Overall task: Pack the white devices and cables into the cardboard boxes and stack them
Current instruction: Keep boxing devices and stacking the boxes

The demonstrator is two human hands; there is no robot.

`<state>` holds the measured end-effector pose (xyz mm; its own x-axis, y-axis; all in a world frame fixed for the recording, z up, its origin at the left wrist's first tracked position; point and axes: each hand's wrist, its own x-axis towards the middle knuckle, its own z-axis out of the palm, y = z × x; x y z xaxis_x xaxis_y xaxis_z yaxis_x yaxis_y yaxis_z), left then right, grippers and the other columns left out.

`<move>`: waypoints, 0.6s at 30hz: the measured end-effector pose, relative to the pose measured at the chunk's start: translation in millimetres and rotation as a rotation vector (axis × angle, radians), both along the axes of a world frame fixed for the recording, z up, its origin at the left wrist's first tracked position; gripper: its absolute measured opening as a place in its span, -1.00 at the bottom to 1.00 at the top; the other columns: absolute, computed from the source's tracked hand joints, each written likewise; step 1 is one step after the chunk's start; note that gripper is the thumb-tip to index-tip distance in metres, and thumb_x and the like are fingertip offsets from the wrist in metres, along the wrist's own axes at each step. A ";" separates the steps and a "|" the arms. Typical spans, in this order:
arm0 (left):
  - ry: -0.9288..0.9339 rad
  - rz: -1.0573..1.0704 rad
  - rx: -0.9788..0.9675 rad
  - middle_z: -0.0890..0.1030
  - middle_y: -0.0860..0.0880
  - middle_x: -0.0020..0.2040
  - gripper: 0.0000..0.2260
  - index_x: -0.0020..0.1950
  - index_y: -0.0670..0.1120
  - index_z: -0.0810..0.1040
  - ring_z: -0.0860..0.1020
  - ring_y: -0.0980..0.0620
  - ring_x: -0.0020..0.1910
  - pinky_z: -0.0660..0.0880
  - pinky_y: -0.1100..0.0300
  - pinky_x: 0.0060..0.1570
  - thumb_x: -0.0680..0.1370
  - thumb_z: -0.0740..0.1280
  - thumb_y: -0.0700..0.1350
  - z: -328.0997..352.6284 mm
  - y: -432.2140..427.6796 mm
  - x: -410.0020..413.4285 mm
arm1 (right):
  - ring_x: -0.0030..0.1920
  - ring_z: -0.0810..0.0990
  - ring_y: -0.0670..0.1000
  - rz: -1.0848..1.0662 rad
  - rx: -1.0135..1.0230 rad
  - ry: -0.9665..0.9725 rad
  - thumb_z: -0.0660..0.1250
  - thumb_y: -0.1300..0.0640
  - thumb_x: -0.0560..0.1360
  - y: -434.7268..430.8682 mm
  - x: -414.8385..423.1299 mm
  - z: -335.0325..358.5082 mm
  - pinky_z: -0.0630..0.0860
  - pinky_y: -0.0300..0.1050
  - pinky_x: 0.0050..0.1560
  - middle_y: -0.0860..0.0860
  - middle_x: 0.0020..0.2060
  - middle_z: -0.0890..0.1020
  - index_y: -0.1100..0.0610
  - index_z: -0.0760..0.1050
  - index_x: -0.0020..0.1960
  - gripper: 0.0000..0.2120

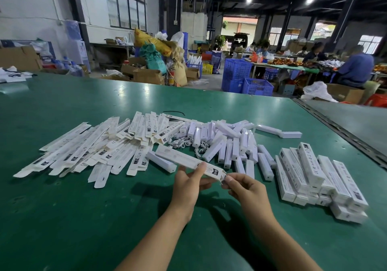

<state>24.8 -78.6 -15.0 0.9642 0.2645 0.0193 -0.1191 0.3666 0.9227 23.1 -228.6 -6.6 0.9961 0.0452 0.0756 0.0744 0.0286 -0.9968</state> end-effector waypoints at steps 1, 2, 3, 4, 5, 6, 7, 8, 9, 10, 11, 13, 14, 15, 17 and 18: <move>0.010 0.012 -0.018 0.74 -0.11 -0.06 -0.85 0.16 -0.11 0.47 0.72 -0.14 -0.14 0.60 0.20 -0.26 0.62 0.34 -0.12 0.1 1.0 0.6 | -0.17 0.66 -0.04 0.024 0.011 0.017 0.42 0.21 0.49 0.2 -0.5 0.4 0.53 -0.21 -0.10 0.08 -0.21 0.72 0.14 0.68 -0.08 -0.95; 0.016 0.018 -0.036 0.74 -0.11 -0.06 -0.86 0.14 -0.10 0.47 0.72 -0.14 -0.16 0.59 0.20 -0.27 0.62 0.34 -0.12 0.2 1.9 0.9 | -0.17 0.66 -0.03 0.044 0.015 0.027 0.43 0.22 0.49 0.0 -1.1 1.0 0.55 -0.23 -0.11 0.10 -0.21 0.72 0.13 0.68 -0.09 -0.94; 0.018 0.018 -0.047 0.74 -0.11 -0.07 -0.88 0.13 -0.09 0.47 0.72 -0.14 -0.17 0.58 0.20 -0.28 0.62 0.34 -0.12 0.3 2.7 0.7 | -0.17 0.66 -0.04 0.059 0.015 0.032 0.44 0.22 0.47 -0.4 -1.6 1.7 0.56 -0.27 -0.14 0.10 -0.21 0.72 0.13 0.69 -0.10 -0.94; 0.018 0.012 -0.048 0.74 -0.11 -0.07 -0.88 0.12 -0.08 0.46 0.72 -0.14 -0.17 0.58 0.20 -0.29 0.62 0.34 -0.12 0.3 3.1 0.5 | -0.19 0.66 -0.06 0.067 0.016 0.036 0.45 0.23 0.46 -0.9 -1.8 2.2 0.56 -0.31 -0.17 0.11 -0.21 0.72 0.13 0.70 -0.12 -0.94; 0.017 0.002 -0.043 0.74 -0.12 -0.06 -0.87 0.13 -0.08 0.46 0.72 -0.14 -0.18 0.58 0.20 -0.29 0.62 0.34 -0.11 0.5 3.4 0.0 | -0.22 0.66 -0.07 0.069 0.015 0.044 0.46 0.23 0.45 -2.0 -2.2 2.8 0.55 -0.33 -0.20 0.11 -0.22 0.72 0.12 0.71 -0.13 -0.94; 0.015 -0.007 -0.033 0.74 -0.12 -0.06 -0.85 0.14 -0.08 0.46 0.72 -0.15 -0.18 0.59 0.20 -0.28 0.62 0.34 -0.10 0.6 3.6 -0.2 | -0.24 0.66 -0.09 0.069 0.012 0.052 0.46 0.23 0.45 -2.7 -1.8 3.3 0.54 -0.34 -0.22 0.11 -0.24 0.72 0.12 0.71 -0.13 -0.93; 0.016 -0.015 -0.020 0.74 -0.12 -0.05 -0.83 0.16 -0.09 0.45 0.72 -0.15 -0.18 0.59 0.18 -0.27 0.62 0.34 -0.09 0.6 3.6 -0.4 | -0.26 0.65 -0.09 0.065 0.011 0.059 0.47 0.24 0.45 -3.7 -1.3 3.5 0.53 -0.35 -0.24 0.11 -0.25 0.72 0.12 0.72 -0.13 -0.93; 0.017 -0.021 -0.004 0.74 -0.12 -0.05 -0.82 0.18 -0.09 0.45 0.72 -0.15 -0.17 0.59 0.16 -0.26 0.62 0.34 -0.09 0.5 3.3 -0.4 | -0.28 0.65 -0.09 0.056 0.014 0.062 0.47 0.26 0.44 -4.5 -0.4 3.4 0.52 -0.35 -0.27 0.11 -0.27 0.71 0.14 0.72 -0.14 -0.94; 0.018 -0.026 0.012 0.74 -0.12 -0.05 -0.81 0.19 -0.08 0.44 0.72 -0.15 -0.17 0.59 0.14 -0.23 0.62 0.34 -0.08 0.2 3.1 -0.6 | -0.31 0.64 -0.09 0.046 0.023 0.066 0.48 0.27 0.43 -5.2 0.1 3.7 0.51 -0.35 -0.30 0.12 -0.28 0.71 0.15 0.71 -0.15 -0.94; 0.017 -0.030 0.027 0.74 -0.12 -0.05 -0.80 0.20 -0.06 0.43 0.72 -0.16 -0.16 0.58 0.12 -0.21 0.62 0.34 -0.07 0.1 2.4 -0.9 | -0.33 0.63 -0.09 0.036 0.029 0.072 0.49 0.28 0.42 -5.6 0.9 3.5 0.49 -0.34 -0.32 0.11 -0.30 0.70 0.17 0.71 -0.15 -0.95; 0.011 -0.037 0.040 0.73 -0.13 -0.05 -0.80 0.20 -0.05 0.42 0.72 -0.16 -0.16 0.58 0.10 -0.19 0.62 0.34 -0.07 -0.2 1.5 -1.7 | -0.34 0.62 -0.09 0.029 0.031 0.081 0.50 0.28 0.41 -5.9 1.4 3.1 0.48 -0.33 -0.33 0.10 -0.30 0.70 0.18 0.70 -0.14 -0.96; -0.010 -0.054 0.059 0.73 -0.14 -0.05 -0.80 0.21 -0.05 0.40 0.72 -0.15 -0.17 0.58 0.13 -0.22 0.62 0.34 -0.10 -0.4 -0.9 -3.1 | -0.36 0.60 -0.09 0.013 0.039 0.107 0.51 0.25 0.39 -5.9 2.4 0.7 0.44 -0.30 -0.36 0.09 -0.30 0.70 0.22 0.65 -0.10 -0.90; -0.017 -0.059 0.063 0.73 -0.15 -0.06 -0.80 0.20 -0.06 0.39 0.72 -0.14 -0.18 0.58 0.16 -0.25 0.62 0.34 -0.12 -0.6 -2.1 -3.7 | -0.37 0.60 -0.09 0.005 0.051 0.120 0.52 0.24 0.39 -5.6 3.0 -0.9 0.42 -0.31 -0.39 0.09 -0.31 0.69 0.23 0.62 -0.08 -0.87; -0.020 -0.062 0.065 0.73 -0.15 -0.06 -0.80 0.20 -0.06 0.39 0.72 -0.14 -0.19 0.58 0.17 -0.27 0.62 0.34 -0.13 -0.7 -2.9 -3.8 | -0.38 0.59 -0.08 -0.003 0.070 0.131 0.51 0.25 0.40 -5.3 3.7 -2.7 0.40 -0.31 -0.42 0.09 -0.32 0.69 0.25 0.60 -0.06 -0.84; -0.015 -0.063 0.065 0.73 -0.17 -0.05 -0.78 0.21 -0.08 0.38 0.72 -0.14 -0.18 0.58 0.18 -0.28 0.62 0.34 -0.12 -0.6 -3.2 -3.5 | -0.38 0.58 -0.06 0.009 0.115 0.149 0.50 0.27 0.41 -4.4 3.9 -4.9 0.40 -0.31 -0.45 0.10 -0.32 0.68 0.26 0.57 -0.02 -0.81; -0.011 -0.060 0.062 0.72 -0.17 -0.04 -0.78 0.22 -0.09 0.39 0.72 -0.14 -0.17 0.58 0.18 -0.28 0.62 0.34 -0.12 -0.3 -2.9 -3.1 | -0.37 0.59 -0.05 0.026 0.127 0.152 0.49 0.28 0.41 -3.8 3.5 -4.9 0.42 -0.31 -0.44 0.11 -0.30 0.68 0.25 0.58 -0.01 -0.82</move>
